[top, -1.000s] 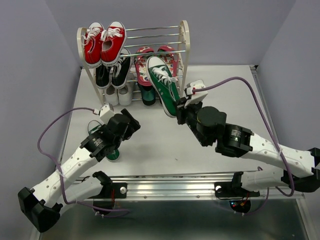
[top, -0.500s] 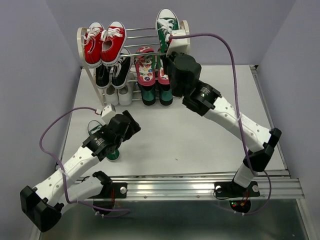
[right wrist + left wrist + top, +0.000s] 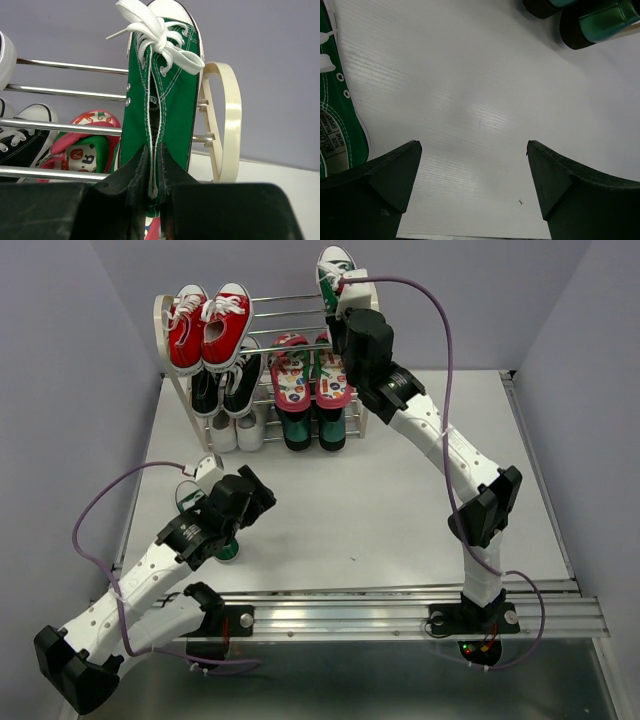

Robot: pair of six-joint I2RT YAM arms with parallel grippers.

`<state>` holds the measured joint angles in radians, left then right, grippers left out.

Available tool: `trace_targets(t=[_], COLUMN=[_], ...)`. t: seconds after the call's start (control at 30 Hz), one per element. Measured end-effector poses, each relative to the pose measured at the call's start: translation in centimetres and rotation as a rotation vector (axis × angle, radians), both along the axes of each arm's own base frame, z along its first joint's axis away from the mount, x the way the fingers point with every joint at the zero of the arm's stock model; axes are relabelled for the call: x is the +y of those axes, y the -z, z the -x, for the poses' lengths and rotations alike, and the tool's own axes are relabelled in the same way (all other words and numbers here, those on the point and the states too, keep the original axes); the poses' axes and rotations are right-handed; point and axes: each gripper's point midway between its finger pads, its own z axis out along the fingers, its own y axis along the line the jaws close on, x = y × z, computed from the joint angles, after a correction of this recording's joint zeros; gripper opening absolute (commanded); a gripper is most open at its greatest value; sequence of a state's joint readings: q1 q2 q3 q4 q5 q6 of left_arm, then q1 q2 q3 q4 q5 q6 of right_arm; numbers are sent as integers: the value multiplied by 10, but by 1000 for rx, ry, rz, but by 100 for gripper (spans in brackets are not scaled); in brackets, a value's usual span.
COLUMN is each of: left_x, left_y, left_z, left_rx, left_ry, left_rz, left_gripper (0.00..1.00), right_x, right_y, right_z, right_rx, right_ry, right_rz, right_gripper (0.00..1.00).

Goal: Place and organize the shoes onto the shoe shelf

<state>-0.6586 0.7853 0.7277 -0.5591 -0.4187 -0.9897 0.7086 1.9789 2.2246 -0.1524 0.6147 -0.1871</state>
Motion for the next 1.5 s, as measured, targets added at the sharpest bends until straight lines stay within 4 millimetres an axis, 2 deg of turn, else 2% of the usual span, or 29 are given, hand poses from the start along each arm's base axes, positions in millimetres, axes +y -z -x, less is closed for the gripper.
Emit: trace_targets(t=[0.13,0.23,0.33,0.4,0.43,0.5,0.53,0.6,0.73,0.77,0.93,1.1,1.23,1.33,1.5], left_x=[1,2,3,4,5,5,6,8,11,13,25,36,46,55,70], left_y=[2,3,5,6,6,9,12,18,25,26,34,39,48,65,80], left_z=[2,3,4,5,5,6,7,10,16,18,28,31,28,25,20], left_rx=[9,15,24,28,30,37,44,63,95,104,150,169,197,242,277], left_ry=[-3,-8,-13,-20,-23,-32,-37,-48,-69,-78,-142,-209,-277,-326,-394], left_rz=[-3,-3,-4,-4,-3,0,-1,-2,0,1,-9,-20,-57,-112,-161], left_gripper=[99,99,99,99,99,99,99,99,99,99,99,99,99,99,96], right_x=[-7,-8,-5,-5,-4,-4,-4,-4,-5,-5,-8,-31,-48,-60,-68], right_y=[8,6,5,2,1,-2,-3,-3,-4,-6,-21,-43,-48,-37,-14], right_z=[-13,-17,-17,-18,-18,-18,-18,-19,-18,-17,3,56,91,111,123], right_rx=[24,25,26,14,14,4,3,4,6,5,-1,-13,-23,-4,38], right_ry=[-40,-77,-102,-107,-109,-113,-113,-113,-114,-117,-167,-243,-284,-290,-283], right_rz=[-22,-53,-66,-81,-91,-106,-113,-123,-152,-158,-197,-225,-243,-246,-248], right_gripper=[5,15,39,43,50,55,62,68,97,100,100,100,100,100,100])
